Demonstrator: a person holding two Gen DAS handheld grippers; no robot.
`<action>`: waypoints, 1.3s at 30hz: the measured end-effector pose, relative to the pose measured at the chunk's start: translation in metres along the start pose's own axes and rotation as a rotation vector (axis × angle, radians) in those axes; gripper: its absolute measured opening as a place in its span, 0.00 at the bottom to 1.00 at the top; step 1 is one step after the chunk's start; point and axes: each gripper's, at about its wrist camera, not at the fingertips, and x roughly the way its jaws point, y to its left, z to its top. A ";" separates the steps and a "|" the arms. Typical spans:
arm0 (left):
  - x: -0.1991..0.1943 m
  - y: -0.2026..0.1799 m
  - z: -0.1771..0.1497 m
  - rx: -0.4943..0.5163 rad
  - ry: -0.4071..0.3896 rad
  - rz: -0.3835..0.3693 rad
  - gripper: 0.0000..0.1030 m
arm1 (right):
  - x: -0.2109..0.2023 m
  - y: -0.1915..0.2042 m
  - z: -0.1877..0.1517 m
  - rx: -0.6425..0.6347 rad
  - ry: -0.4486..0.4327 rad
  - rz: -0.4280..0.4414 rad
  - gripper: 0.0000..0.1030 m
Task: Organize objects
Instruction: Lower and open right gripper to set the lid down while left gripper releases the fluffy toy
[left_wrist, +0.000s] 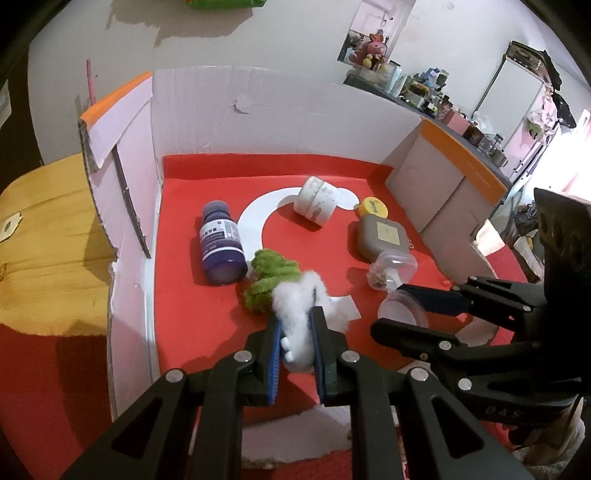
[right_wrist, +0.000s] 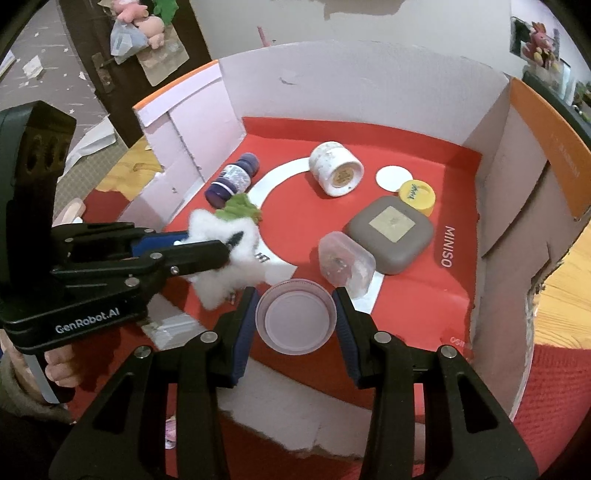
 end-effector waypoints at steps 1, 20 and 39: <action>0.001 0.001 0.001 -0.002 0.000 0.001 0.15 | 0.000 -0.001 0.000 0.002 0.000 -0.006 0.38; 0.012 0.008 0.014 -0.018 -0.010 0.033 0.17 | 0.000 -0.019 0.005 0.022 -0.023 -0.076 0.38; 0.015 0.007 0.013 -0.013 -0.013 0.048 0.22 | 0.001 -0.020 0.005 0.028 -0.029 -0.069 0.39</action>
